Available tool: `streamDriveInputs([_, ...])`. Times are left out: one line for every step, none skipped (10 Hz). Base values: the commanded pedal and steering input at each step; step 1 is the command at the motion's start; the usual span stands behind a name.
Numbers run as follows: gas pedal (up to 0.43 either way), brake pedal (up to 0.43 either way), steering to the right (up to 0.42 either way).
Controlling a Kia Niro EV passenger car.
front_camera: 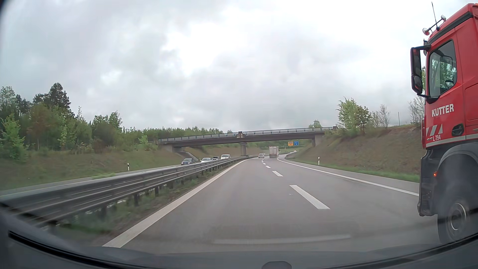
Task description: Follow the waypoints while adhering to traffic rules and regulations
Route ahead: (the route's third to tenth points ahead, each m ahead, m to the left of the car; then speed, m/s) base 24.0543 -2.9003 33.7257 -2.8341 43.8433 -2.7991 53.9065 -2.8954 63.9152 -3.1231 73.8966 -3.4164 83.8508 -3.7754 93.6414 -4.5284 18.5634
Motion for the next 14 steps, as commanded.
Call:
streamDriveInputs([0.0, 0.0, -0.003])
streamDriveInputs([0.0, 0.0, -0.003])
streamDriveInputs([0.008, 0.0, -0.003])
streamDriveInputs([0.008, 0.0, -0.003])
streamDriveInputs([0.067, 0.0, -0.003])
streamDriveInputs([0.067, 0.0, -0.003])
streamDriveInputs([0.067, 0.0, -0.003])
streamDriveInputs([0.067, 0.0, -0.003])
streamDriveInputs([0.067, 0.0, -0.003])
streamDriveInputs([0.067, 0.0, -0.003])
streamDriveInputs([0.067, 0.0, -0.003])
streamDriveInputs([0.067, 0.0, -0.003])
streamDriveInputs([0.067, 0.0, -0.003])
streamDriveInputs([0.098, 0.0, -0.003])
